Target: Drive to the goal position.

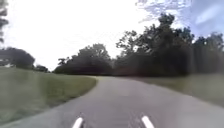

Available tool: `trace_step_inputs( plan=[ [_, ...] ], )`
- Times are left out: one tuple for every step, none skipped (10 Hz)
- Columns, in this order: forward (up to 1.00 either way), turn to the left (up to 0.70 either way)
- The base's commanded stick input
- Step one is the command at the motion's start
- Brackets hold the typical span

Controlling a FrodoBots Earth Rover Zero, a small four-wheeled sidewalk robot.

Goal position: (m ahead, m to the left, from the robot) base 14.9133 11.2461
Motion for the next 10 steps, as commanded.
trace_step_inputs(
  plan=[
    [0.69, 0.03],
    [0.69, 0.03],
    [0.69, 0.03],
    [0.69, 0.03],
    [0.69, 0.03],
    [0.69, 0.03],
    [0.69, 0.03],
    [0.69, 0.03],
    [0.69, 0.03],
    [0.69, 0.03]
  ],
)
